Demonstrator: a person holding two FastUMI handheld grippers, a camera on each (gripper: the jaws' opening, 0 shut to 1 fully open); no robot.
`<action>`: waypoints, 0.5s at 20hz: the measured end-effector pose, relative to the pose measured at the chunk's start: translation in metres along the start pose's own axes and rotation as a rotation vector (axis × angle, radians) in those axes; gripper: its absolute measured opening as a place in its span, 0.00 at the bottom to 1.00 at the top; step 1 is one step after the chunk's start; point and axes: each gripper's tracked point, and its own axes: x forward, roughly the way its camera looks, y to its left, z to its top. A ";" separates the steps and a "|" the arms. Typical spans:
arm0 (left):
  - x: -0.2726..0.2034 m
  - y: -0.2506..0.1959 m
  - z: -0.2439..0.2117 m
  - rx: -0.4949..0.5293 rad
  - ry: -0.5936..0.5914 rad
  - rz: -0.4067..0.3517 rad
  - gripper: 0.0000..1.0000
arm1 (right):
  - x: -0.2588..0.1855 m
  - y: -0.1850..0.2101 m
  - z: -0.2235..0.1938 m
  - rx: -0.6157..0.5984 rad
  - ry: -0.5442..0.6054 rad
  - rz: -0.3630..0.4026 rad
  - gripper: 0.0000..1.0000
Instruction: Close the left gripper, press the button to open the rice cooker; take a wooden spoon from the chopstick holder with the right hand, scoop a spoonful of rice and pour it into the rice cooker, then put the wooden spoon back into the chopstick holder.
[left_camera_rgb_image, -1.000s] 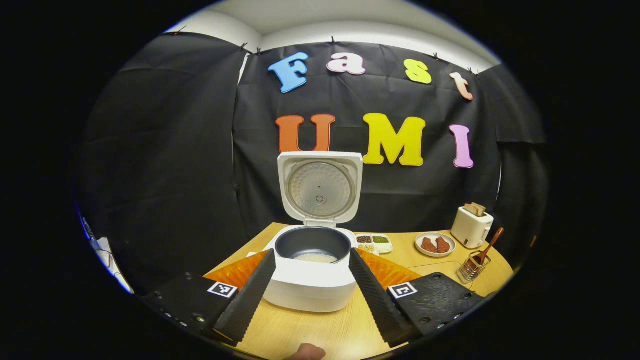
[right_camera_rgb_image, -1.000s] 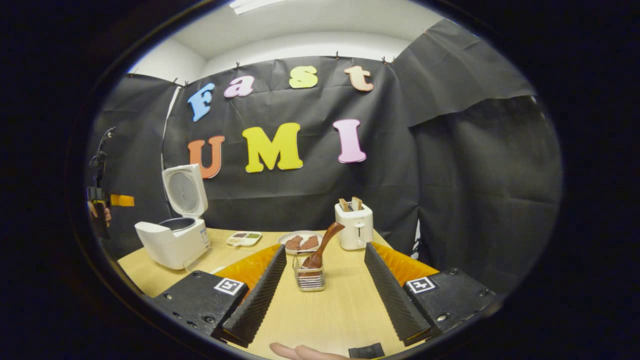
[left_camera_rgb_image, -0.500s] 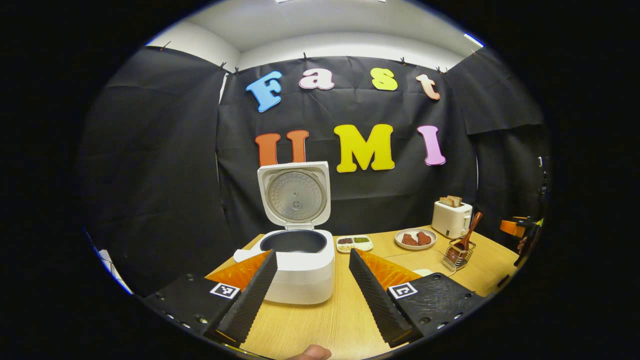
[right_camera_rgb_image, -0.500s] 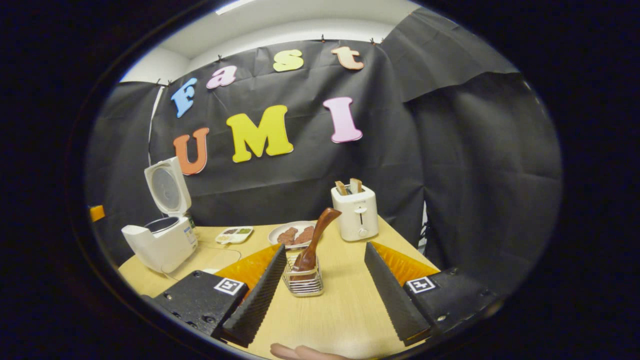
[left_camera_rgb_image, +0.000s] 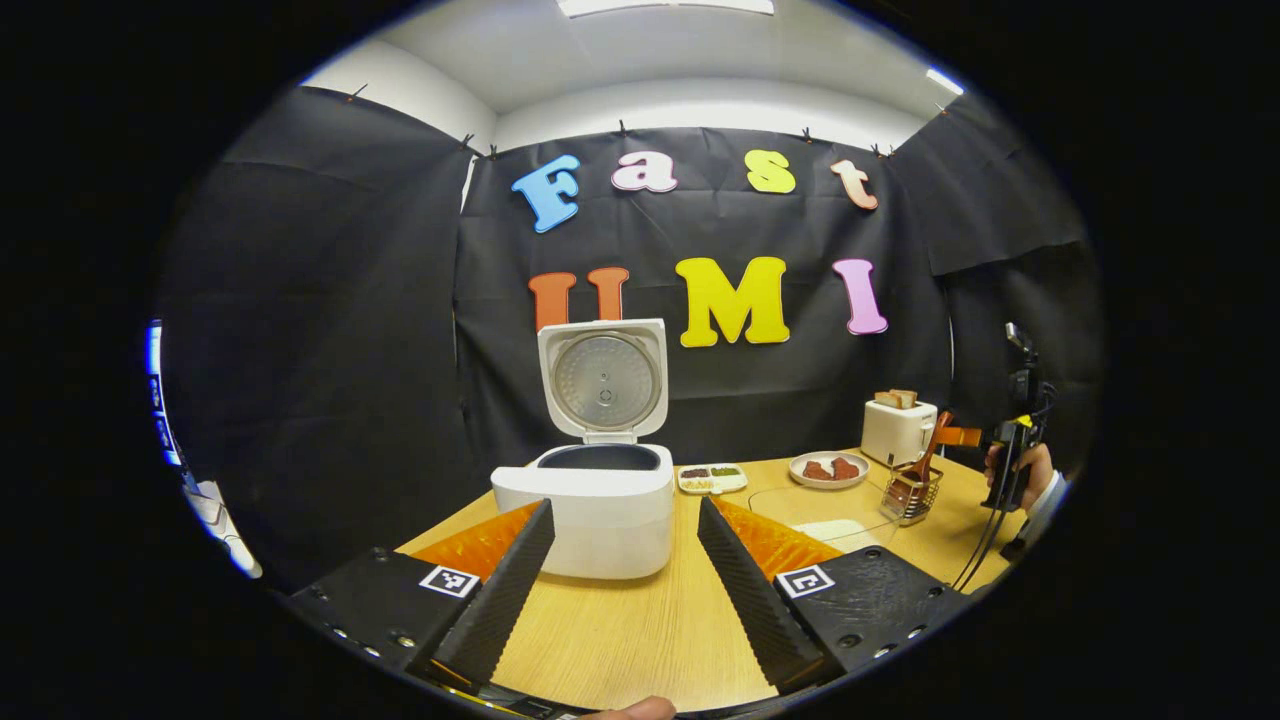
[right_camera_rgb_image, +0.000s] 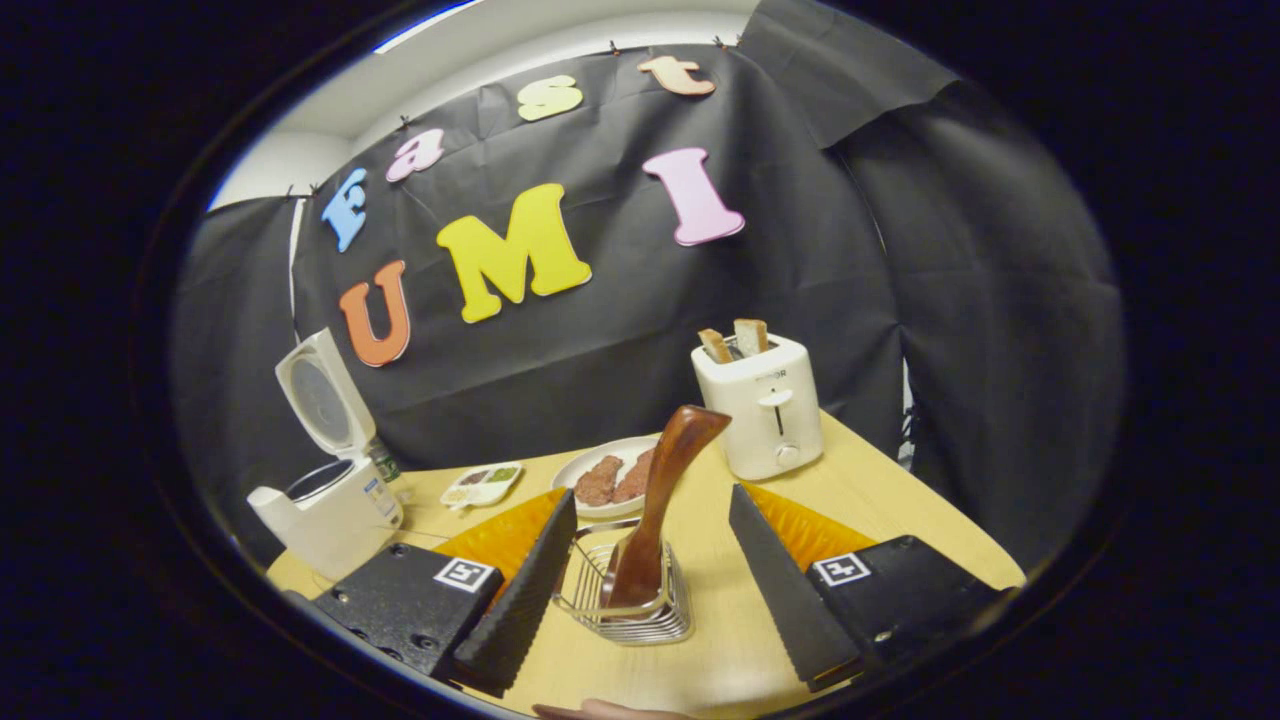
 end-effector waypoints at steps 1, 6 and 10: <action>-0.006 -0.002 -0.002 -0.002 -0.003 -0.004 0.92 | 0.008 0.002 0.003 0.012 -0.001 0.002 1.00; -0.019 -0.026 0.001 -0.012 -0.038 -0.053 0.92 | 0.038 -0.006 -0.009 0.063 0.059 -0.085 0.98; -0.026 -0.068 0.013 -0.083 -0.070 -0.137 0.93 | 0.058 -0.004 -0.026 0.076 0.104 -0.079 0.97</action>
